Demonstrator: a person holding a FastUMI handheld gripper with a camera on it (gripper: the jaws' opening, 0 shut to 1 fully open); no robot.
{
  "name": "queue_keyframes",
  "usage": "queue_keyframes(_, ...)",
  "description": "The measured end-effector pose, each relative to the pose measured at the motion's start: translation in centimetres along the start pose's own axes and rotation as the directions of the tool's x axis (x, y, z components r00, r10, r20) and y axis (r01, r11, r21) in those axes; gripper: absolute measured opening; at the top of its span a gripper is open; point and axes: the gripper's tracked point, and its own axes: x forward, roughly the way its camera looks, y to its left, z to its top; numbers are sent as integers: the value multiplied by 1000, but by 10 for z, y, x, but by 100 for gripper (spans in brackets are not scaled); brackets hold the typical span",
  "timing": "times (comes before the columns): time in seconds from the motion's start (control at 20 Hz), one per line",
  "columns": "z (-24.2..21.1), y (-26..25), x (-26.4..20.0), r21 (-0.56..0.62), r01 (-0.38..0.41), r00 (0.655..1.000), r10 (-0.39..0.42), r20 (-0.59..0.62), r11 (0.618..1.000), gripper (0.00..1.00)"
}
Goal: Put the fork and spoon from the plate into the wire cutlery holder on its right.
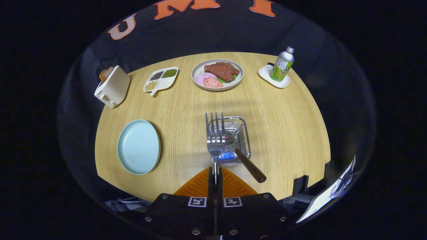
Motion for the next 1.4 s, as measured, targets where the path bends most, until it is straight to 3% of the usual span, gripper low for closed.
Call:
queue_keyframes(0.15, -5, -7, 11, -48, -3, 998, 0, -56, 999, 4)
queue_keyframes(0.35, -16, -9, 19, -100, -80, 982, 61, -177, 992, 4)
queue_keyframes(0.75, -20, -22, 28, -235, -108, 928, 13, -373, 966, 4)
queue_keyframes(0.9, -16, -23, 22, -203, -95, 926, 11, -378, 975, 4)
queue_keyframes(1.1, 2, -22, 26, -120, -56, 950, 15, -312, 991, 9)
queue_keyframes(1.25, 21, -14, 20, -9, -75, 968, 71, -241, 997, 10)
queue_keyframes(1.4, 40, -5, 5, 4, -116, 983, 115, -146, 993, 11)
